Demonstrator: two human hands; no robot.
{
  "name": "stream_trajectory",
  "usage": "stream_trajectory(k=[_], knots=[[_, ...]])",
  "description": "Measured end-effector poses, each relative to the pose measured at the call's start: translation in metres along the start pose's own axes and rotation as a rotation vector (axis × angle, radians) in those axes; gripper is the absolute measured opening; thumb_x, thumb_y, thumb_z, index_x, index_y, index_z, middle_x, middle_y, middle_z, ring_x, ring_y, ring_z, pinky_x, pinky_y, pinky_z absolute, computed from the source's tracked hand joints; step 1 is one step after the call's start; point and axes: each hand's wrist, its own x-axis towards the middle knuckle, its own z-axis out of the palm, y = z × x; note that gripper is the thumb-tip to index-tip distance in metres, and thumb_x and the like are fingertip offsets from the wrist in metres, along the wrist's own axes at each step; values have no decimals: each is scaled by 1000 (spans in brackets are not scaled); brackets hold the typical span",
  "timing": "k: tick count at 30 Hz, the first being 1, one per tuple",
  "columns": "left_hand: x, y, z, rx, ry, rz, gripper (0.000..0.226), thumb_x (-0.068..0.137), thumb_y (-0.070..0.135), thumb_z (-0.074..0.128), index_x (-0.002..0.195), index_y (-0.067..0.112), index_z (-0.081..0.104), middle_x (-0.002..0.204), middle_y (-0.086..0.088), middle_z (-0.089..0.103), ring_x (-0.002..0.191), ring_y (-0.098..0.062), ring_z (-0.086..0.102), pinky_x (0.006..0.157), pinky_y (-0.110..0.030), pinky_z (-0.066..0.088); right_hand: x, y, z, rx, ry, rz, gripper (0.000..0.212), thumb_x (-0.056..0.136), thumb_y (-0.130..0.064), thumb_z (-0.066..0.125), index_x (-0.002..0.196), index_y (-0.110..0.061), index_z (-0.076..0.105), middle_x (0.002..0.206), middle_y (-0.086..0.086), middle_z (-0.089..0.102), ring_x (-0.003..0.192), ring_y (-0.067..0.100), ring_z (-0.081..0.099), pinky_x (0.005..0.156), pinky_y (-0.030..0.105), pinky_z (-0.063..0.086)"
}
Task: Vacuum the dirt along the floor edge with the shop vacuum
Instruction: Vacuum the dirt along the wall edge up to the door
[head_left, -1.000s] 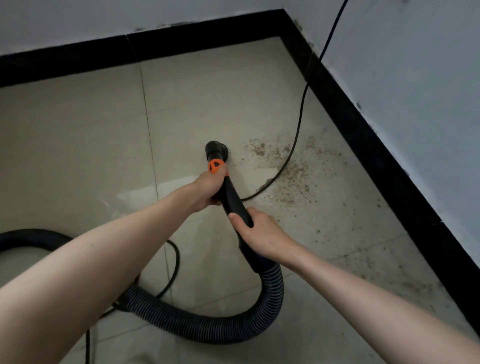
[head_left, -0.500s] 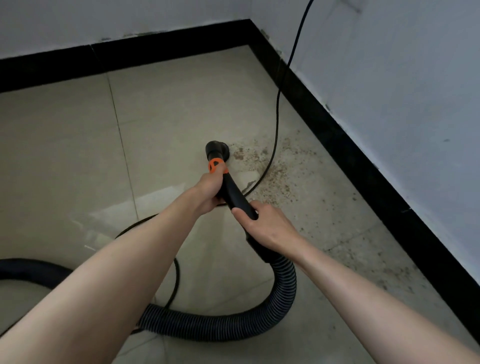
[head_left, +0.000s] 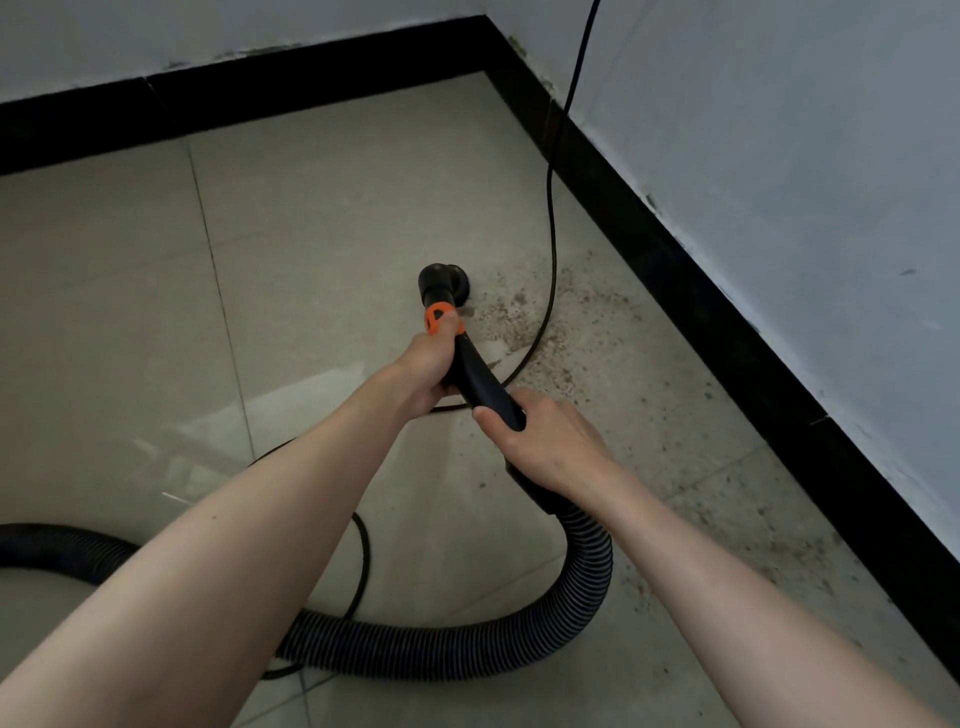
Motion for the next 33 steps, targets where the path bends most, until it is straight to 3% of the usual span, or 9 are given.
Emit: stream_trajectory(k=[12,17,21,27,33], knots=[[28,20,39,76,-70,20,44,100,38,40,122,1,43,89,-6,53,77,-18,54,61,-27,46,21,18,-18,130,58,78,39,91,-61,42,91,-24,54,81,1,63,79,25,63,64,33,46],[40,24,60,120,-93,34,40,100,41,40,113,3,45,88,-5,53,77,-17,54,61,-26,47,29,33,-25,169,94,104,35,92,-61,43,76,-30,45,75,-1,60,72,22,61,58,31,41],[50,28,75,164,-112,48,42,99,43,39,110,4,47,86,-5,53,75,-17,54,62,-27,46,36,41,-25,197,142,124,37,91,-64,40,83,-28,48,80,1,63,75,25,64,61,33,46],[68,28,98,245,-143,73,49,98,47,39,116,2,48,90,-5,54,80,-18,55,78,-31,46,47,55,-22,238,217,179,39,92,-62,40,89,-25,50,80,1,63,76,24,62,62,31,43],[72,33,116,169,-245,23,44,96,47,46,107,4,50,84,-3,53,74,-15,53,63,-24,46,55,64,-20,290,294,213,42,93,-59,40,97,-20,54,81,3,61,77,25,60,64,34,45]])
